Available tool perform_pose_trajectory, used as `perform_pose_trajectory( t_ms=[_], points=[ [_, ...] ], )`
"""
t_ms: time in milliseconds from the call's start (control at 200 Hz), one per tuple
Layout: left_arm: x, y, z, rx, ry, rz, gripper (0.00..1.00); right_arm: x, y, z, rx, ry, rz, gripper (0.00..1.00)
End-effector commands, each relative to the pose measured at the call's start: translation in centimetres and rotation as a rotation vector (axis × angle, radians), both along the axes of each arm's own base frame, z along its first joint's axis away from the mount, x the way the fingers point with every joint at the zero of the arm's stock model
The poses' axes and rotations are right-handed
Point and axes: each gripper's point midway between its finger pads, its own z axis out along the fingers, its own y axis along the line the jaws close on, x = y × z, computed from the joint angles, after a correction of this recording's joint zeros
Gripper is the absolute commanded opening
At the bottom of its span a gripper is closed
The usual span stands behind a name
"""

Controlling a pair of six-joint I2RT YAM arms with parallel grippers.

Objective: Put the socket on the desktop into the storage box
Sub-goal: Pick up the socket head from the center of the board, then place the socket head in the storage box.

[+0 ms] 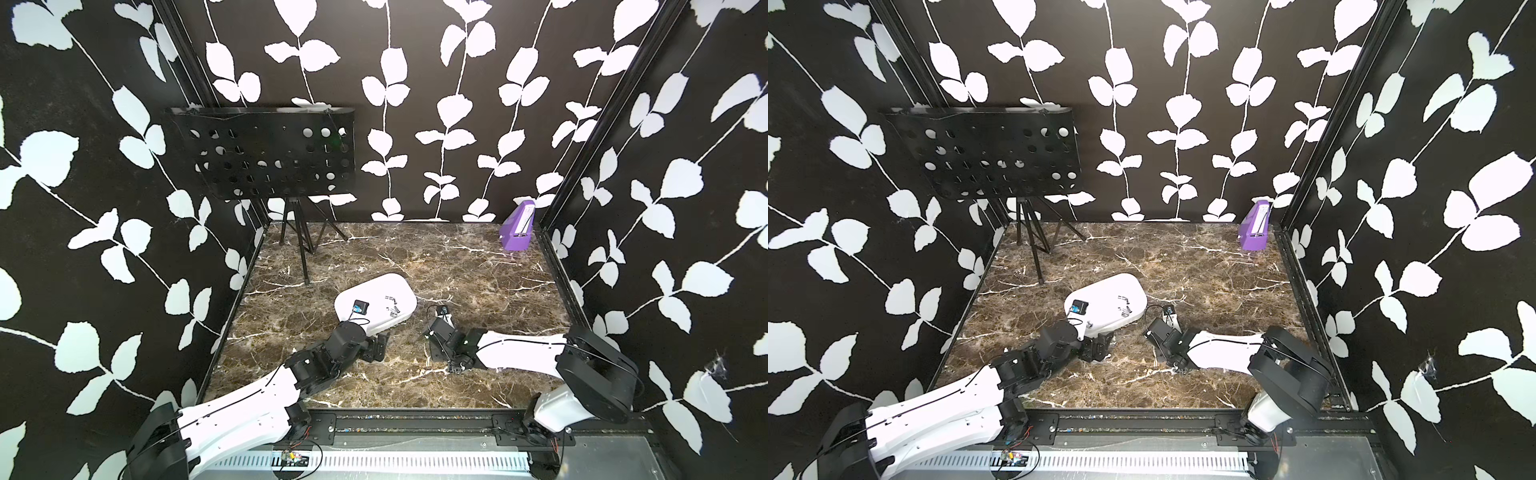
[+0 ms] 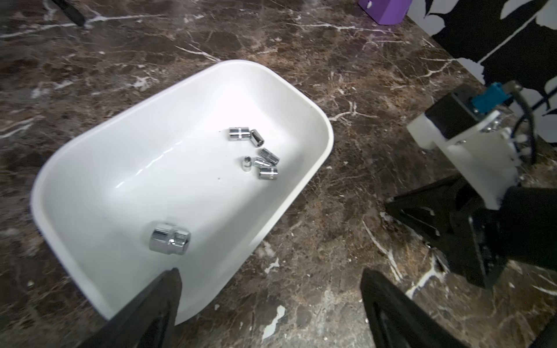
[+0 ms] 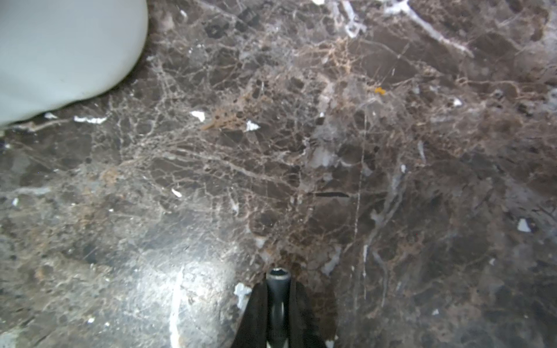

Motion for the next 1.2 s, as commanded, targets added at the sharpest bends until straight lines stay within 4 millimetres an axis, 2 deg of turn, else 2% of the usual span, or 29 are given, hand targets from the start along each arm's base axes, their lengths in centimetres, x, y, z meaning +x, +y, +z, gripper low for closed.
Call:
perform_pose_trajectory(
  t_ms=[0,120,220,365,460,500,580,620,750,875,1005,1195],
  points=[
    [0.6,2.7,1.2,0.031,-0.052,0.124,0.94,-1.2,0.9,0.4,0.000,0.026,0.065,0.00],
    [0.8,5.2,1.9,0.041,-0.101,0.222,0.94,-0.5,3.4,4.0,0.080,-0.068,0.123,0.00],
    [0.8,6.9,2.5,0.035,-0.140,0.287,0.95,0.5,5.1,8.2,0.131,-0.197,0.139,0.00],
    [0.5,7.8,3.1,-0.018,-0.175,0.308,0.96,2.5,9.0,13.3,0.213,-0.304,0.173,0.00],
    [0.3,8.0,3.3,-0.057,-0.196,0.313,0.97,4.1,11.7,15.2,0.210,-0.331,0.193,0.00],
    [0.3,8.0,3.4,-0.075,-0.202,0.310,0.97,4.8,12.8,15.4,0.189,-0.329,0.206,0.00],
    [0.2,8.0,3.4,-0.093,-0.209,0.306,0.97,6.3,15.2,14.4,0.130,-0.308,0.233,0.00],
    [0.2,8.0,3.5,-0.096,-0.211,0.304,0.97,7.2,16.6,15.0,0.134,-0.312,0.239,0.00],
    [0.3,8.2,3.3,-0.080,-0.216,0.315,0.97,9.8,19.1,13.9,0.090,-0.310,0.242,0.00],
    [0.3,8.1,3.1,-0.068,-0.212,0.314,0.97,11.7,20.2,13.2,0.113,-0.281,0.235,0.00],
    [0.4,7.8,3.1,-0.068,-0.204,0.306,0.97,12.6,20.5,12.9,0.125,-0.269,0.239,0.00],
    [0.4,7.7,3.0,-0.066,-0.202,0.303,0.97,12.9,20.0,13.0,0.146,-0.258,0.245,0.19]
  ],
)
